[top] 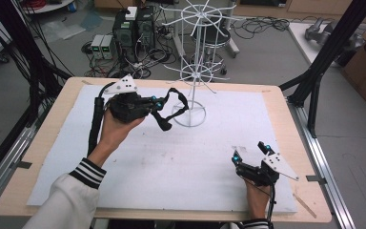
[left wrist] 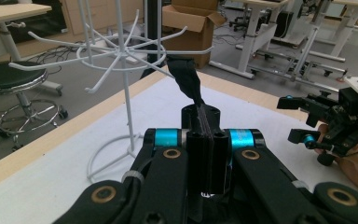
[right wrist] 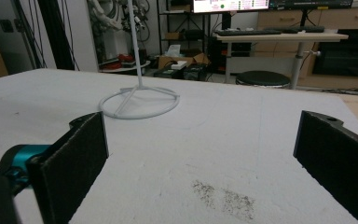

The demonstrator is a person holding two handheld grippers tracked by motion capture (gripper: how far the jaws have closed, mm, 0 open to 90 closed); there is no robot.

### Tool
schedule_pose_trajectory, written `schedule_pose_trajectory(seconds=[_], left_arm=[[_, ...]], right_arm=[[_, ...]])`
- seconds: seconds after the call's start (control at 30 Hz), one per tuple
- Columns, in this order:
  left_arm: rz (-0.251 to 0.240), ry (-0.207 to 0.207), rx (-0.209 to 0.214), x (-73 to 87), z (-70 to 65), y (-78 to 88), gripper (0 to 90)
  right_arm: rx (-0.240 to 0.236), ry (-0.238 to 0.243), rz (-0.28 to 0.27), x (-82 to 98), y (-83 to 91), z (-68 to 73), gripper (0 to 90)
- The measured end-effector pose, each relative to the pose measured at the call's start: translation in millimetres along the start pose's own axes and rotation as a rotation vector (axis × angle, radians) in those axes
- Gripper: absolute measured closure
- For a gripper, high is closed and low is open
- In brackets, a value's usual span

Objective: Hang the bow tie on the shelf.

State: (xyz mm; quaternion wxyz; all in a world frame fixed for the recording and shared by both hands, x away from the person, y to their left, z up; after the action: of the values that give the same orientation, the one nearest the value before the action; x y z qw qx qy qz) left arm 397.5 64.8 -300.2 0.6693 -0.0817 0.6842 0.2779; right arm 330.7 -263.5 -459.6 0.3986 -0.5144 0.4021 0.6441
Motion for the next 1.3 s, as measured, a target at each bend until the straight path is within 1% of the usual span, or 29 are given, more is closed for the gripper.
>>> schedule_pose_trajectory(seconds=[0.3, 0.47, 0.6, 0.77, 0.93, 1.03, 1.13, 1.23, 1.3], left_arm=[[-0.022, -0.01, 0.026, -11.5, -9.8, -10.9, 89.1], [-0.025, -0.01, 0.025, -15.6, -11.5, -20.4, 89.1], [-0.026, -0.002, 0.015, -17.2, -8.8, -28.2, 89.1], [-0.021, 0.021, -0.004, -15.7, -1.9, -37.8, 89.1], [-0.005, 0.039, -0.036, -9.9, 6.7, -45.2, 89.1], [0.01, 0.042, -0.05, -5.6, 10.9, -49.1, 89.1], [0.011, 0.046, -0.054, -3.5, 11.8, -54.3, 89.1], [0.037, 0.041, -0.067, 0.9, 11.7, -61.1, 89.1], [0.043, 0.045, -0.074, 2.9, 11.4, -64.2, 89.1]], right_arm=[[-0.001, 0.0, -0.001, 0.0, 0.0, 0.0, 1.9], [-0.002, -0.003, -0.001, -0.1, 0.0, 0.1, 1.9], [-0.002, -0.002, 0.0, -0.1, 0.0, -0.3, 1.9], [-0.003, -0.003, 0.0, -0.1, 0.1, -0.2, 1.9], [-0.003, -0.003, 0.0, -0.2, 0.1, -0.4, 1.9], [-0.004, -0.004, -0.001, -0.2, 0.1, -0.4, 1.9], [-0.003, -0.009, 0.001, -0.1, 0.2, -0.3, 1.9], [-0.005, -0.01, 0.0, -0.2, 0.2, -0.5, 1.9], [-0.004, -0.01, 0.0, -0.1, 0.2, -0.6, 1.9]])
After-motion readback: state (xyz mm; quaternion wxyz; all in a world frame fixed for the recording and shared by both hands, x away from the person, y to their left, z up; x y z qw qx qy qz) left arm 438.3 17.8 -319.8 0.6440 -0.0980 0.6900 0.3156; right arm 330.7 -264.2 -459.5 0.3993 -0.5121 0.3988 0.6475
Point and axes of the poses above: each handheld gripper's, and its own axes: y roughly backward along the jaws, x roughly out of its underside, z roughly to its left, the point moved 7 cm from there along -y, roughly forward along the jaws, and after that the axes turned 6 degrees about -y, right-handed, at the moved point
